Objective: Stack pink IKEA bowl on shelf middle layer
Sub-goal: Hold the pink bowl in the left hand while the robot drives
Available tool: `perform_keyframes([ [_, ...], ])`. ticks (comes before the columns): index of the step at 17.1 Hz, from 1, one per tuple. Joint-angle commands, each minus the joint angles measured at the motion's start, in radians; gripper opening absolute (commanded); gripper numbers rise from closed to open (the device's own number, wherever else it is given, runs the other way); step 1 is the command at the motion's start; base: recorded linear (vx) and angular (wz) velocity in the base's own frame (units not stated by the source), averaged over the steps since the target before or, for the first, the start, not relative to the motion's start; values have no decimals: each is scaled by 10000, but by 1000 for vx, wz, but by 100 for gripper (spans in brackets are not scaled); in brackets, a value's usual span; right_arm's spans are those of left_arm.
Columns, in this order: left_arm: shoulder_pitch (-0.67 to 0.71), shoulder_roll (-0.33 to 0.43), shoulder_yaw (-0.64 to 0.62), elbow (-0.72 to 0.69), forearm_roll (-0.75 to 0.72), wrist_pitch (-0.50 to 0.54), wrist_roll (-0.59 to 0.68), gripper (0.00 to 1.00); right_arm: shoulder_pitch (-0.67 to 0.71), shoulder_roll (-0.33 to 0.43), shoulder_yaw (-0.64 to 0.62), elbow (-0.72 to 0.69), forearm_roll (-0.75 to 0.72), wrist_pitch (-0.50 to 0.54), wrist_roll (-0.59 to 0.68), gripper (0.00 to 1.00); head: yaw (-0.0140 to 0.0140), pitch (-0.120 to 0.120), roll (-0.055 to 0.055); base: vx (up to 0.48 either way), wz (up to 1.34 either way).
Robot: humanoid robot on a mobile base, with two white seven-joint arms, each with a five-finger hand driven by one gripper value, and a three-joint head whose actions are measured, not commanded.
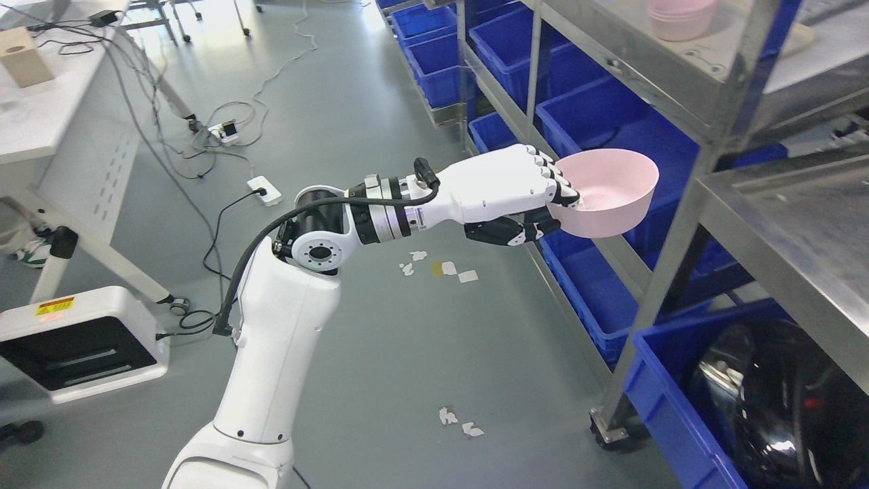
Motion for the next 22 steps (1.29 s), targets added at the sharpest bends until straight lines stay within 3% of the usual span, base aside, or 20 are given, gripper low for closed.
perform_keyframes([
  [1,147,174,-274,-622,178,1,-5,1,0,-175,31,-175,-9,5,3,100,0,0,0,233,558],
  [10,147,174,-274,-714,270,1,10,2,0,-175,46,-175,6,5,3,100,0,1,0,370,489],
  [22,101,174,-274,-837,531,1,240,2,0,-175,46,-175,-9,5,3,100,0,1,0,391,80],
])
